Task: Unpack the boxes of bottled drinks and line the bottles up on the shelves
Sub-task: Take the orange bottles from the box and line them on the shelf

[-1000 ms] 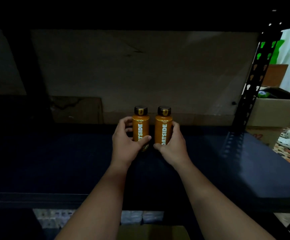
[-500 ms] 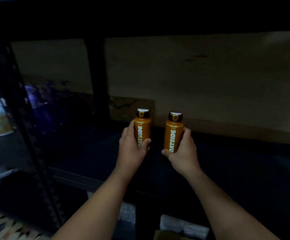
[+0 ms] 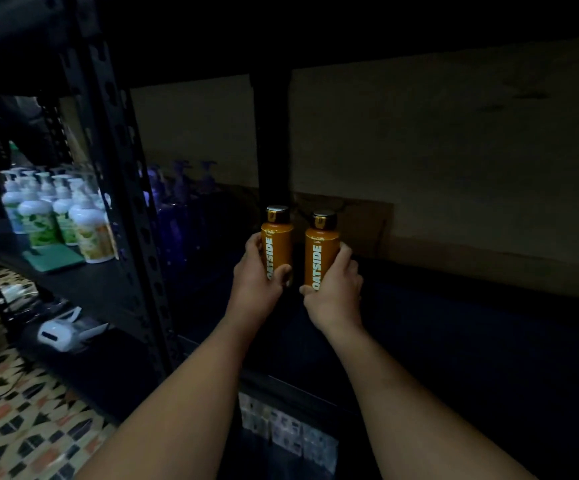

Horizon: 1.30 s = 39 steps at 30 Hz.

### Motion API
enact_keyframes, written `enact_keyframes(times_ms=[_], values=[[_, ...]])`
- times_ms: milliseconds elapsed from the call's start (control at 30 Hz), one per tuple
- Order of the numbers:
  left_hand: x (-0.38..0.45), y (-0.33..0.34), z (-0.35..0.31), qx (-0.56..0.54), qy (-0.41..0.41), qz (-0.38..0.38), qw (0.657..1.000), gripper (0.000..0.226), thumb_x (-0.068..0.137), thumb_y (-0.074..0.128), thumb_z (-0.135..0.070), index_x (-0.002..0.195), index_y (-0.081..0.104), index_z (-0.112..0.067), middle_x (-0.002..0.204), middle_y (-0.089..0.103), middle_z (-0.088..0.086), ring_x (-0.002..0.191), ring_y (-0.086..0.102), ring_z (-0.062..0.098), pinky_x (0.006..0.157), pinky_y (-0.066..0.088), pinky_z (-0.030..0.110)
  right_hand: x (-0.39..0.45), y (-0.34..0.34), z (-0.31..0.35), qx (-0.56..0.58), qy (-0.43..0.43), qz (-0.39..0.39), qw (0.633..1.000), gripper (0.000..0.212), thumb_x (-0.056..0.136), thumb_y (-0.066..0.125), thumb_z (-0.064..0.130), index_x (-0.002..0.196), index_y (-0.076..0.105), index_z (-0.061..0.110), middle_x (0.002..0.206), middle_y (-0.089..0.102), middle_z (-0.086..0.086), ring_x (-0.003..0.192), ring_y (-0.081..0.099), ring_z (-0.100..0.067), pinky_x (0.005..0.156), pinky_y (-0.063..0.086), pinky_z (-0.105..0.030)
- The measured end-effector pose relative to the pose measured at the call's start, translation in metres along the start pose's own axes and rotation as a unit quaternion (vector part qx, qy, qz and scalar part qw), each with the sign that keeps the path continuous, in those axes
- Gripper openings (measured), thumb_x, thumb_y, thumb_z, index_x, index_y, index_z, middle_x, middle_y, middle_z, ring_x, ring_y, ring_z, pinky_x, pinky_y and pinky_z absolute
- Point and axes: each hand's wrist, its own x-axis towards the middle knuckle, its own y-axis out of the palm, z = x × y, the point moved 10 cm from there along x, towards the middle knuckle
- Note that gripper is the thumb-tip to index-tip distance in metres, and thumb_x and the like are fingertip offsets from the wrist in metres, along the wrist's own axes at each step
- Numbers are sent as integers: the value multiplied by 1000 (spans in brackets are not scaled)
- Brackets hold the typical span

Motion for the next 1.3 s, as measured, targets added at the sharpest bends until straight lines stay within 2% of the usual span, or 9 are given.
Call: enact_keyframes(times_ms=[267, 367, 467, 633, 1167, 1300], values=[[14, 4, 8, -4, -30, -7, 1000, 84, 96, 68, -21, 160, 16, -31, 157, 40, 3, 142, 43, 24, 116, 41, 48, 10, 18, 8, 6, -22, 1, 1000, 98, 81, 81, 18, 153, 15, 27, 151, 34, -5, 139, 33, -28, 113, 37, -49], [14, 5, 8, 8, -29, -9, 999, 85, 96, 69, -21, 161, 15, -29, 159, 37, 2, 144, 40, 22, 117, 37, 43, 9, 17, 4, 19, -23, 7, 1000, 98, 80, 83, 21, 154, 17, 27, 151, 35, -4, 142, 31, -26, 115, 36, -50], [12, 2, 5, 35, -17, -26, 999, 89, 93, 72, -20, 162, 16, -25, 162, 31, 1, 148, 33, 20, 119, 29, 40, 7, 15, 4, 32, -25, 8, 999, 98, 82, 81, 17, 155, 16, 27, 153, 33, -2, 143, 30, -24, 113, 36, -45], [7, -5, 0, 55, -5, -48, 997, 83, 92, 74, -20, 159, 24, -24, 155, 35, 1, 143, 36, 18, 114, 31, 33, 5, 15, 4, 37, -25, 2, 999, 95, 84, 79, 14, 155, 18, 27, 153, 35, -2, 144, 32, -23, 114, 40, -47], [4, -7, -3, 67, -9, -54, 996, 87, 93, 72, -20, 161, 19, -22, 158, 31, 2, 146, 33, 20, 118, 29, 37, 7, 18, 5, 17, -30, 15, 999, 96, 87, 77, 17, 158, 13, 26, 154, 33, -4, 144, 33, -25, 114, 39, -46], [-1, -11, 2, 63, -29, -64, 996, 93, 91, 74, -30, 163, 15, -20, 159, 29, 4, 146, 32, 22, 117, 31, 38, 7, 19, 2, 15, -22, 27, 999, 103, 83, 81, 19, 159, 11, 26, 155, 31, -4, 144, 30, -25, 113, 37, -46]])
